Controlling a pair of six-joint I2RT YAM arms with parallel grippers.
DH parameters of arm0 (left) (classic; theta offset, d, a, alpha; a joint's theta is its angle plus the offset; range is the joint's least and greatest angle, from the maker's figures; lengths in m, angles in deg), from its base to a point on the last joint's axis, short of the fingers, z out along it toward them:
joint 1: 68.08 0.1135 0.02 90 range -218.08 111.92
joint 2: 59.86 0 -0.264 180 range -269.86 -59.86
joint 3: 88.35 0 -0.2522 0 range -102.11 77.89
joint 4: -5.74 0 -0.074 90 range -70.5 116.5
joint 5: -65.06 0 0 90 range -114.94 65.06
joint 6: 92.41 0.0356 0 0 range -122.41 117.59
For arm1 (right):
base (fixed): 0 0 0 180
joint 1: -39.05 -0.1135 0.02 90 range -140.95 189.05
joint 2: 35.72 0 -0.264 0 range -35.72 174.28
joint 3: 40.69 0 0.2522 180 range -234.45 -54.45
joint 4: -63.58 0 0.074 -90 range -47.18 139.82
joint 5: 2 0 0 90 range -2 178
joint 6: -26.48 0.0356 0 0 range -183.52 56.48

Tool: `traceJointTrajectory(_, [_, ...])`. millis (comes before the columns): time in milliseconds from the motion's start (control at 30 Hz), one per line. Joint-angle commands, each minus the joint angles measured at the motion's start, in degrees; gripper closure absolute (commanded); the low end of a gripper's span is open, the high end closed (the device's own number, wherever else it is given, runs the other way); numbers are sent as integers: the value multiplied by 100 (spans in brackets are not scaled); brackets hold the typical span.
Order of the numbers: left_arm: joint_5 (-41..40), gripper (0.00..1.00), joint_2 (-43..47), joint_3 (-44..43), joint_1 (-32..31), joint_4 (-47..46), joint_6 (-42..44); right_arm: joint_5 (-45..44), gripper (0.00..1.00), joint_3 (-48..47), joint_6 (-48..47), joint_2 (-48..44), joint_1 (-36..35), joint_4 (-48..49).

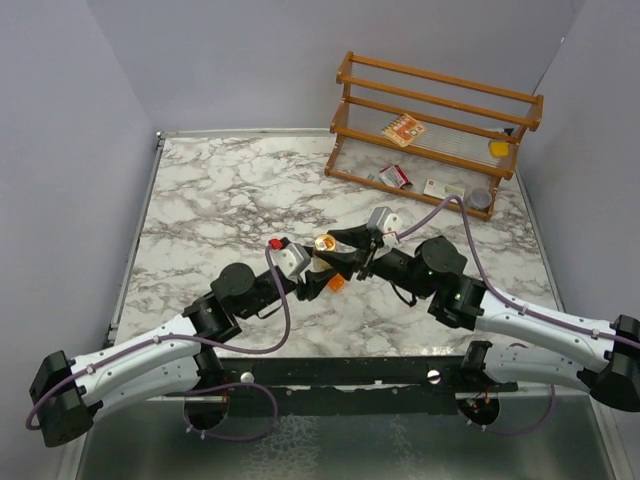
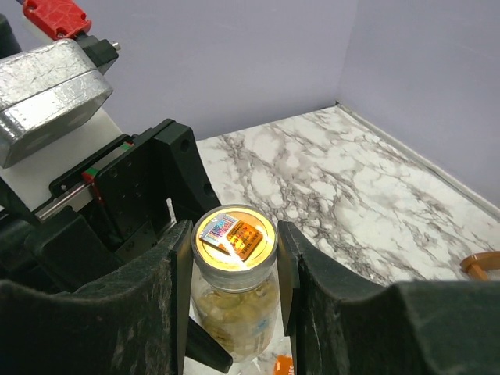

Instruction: Sort the pills into containers

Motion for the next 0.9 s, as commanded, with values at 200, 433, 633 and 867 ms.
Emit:
traceJointTrajectory(200, [-22, 100, -89, -596, -138, -1562, 588, -1176, 99, -54, -294, 686, 10, -1372])
traceJointTrajectory(433, [-384, 100, -276, -515, -138, -1836, 742, -1855, 99, -238, -221, 1001, -69, -1416])
traceJointTrajectory(633, [-437, 100, -364, -517, -153, -1888, 715, -2085, 99, -310, -188, 1058, -102, -1327])
traceJointTrajectory(867, [-555, 100, -207, -445, -159, -1917, 700, -2027, 99, -197, -102, 920, -107, -1221])
